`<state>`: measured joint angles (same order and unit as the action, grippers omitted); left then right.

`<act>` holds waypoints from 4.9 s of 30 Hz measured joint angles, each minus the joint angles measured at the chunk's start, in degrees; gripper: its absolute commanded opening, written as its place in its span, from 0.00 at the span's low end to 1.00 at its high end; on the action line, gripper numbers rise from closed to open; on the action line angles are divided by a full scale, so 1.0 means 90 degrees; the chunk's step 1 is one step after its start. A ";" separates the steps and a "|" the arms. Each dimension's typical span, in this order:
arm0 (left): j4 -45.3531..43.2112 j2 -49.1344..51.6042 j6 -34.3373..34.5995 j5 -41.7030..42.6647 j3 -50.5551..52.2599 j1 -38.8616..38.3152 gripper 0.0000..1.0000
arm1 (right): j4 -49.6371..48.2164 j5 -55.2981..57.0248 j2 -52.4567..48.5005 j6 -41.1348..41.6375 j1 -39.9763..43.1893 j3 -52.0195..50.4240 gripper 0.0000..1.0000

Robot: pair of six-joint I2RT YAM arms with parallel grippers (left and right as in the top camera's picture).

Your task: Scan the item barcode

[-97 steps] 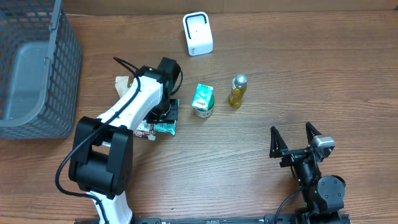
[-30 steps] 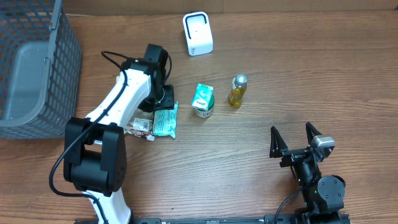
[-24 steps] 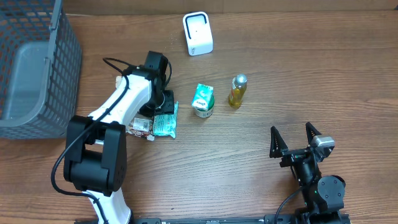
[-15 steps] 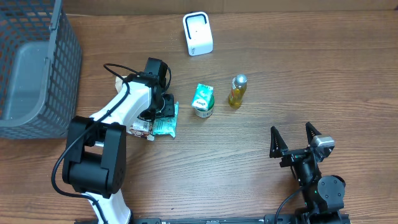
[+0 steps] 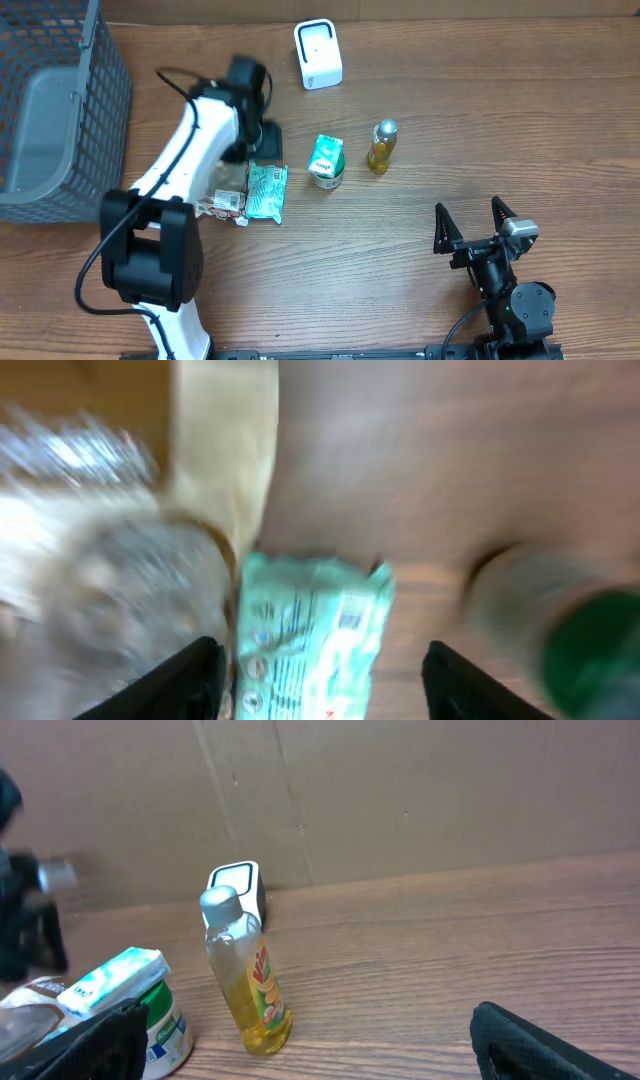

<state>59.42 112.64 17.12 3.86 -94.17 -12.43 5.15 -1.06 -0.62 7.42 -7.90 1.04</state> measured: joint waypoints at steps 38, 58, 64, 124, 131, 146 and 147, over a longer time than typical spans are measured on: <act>0.0070 0.0000 -0.0068 -0.1841 -0.0610 0.0974 0.99 | 0.0000 -0.0002 0.0000 0.0002 0.0000 0.0000 1.00; 0.0068 0.0000 -0.0068 -0.1841 -0.0610 0.0974 1.00 | 0.0000 -0.0005 0.0000 0.0002 0.0000 0.0000 1.00; 0.0070 0.0000 -0.0070 -0.1843 -0.0610 0.0974 1.00 | 0.0002 -0.0002 0.0000 0.0005 0.0000 0.0000 1.00; 0.0068 0.0000 -0.0070 -0.1841 -0.0610 0.0974 0.99 | 0.0000 -0.0002 0.0000 0.0002 0.0000 0.0002 1.00; 0.0068 0.0000 -0.0068 -0.1843 -0.0610 0.0974 1.00 | 0.0000 -0.0002 0.0000 0.0002 0.0000 0.0000 1.00; 0.0070 0.0000 -0.0070 -0.1843 -0.0610 0.0974 1.00 | 0.0002 -0.0002 0.0000 0.0005 0.0000 0.0002 1.00; 0.0068 0.0000 -0.0068 -0.1841 -0.0610 0.0974 1.00 | 0.0000 -0.0002 0.0000 0.0005 0.0000 0.0000 1.00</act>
<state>60.03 112.64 16.51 -12.71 -99.66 -3.66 5.15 -1.08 -0.62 7.46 -7.90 1.04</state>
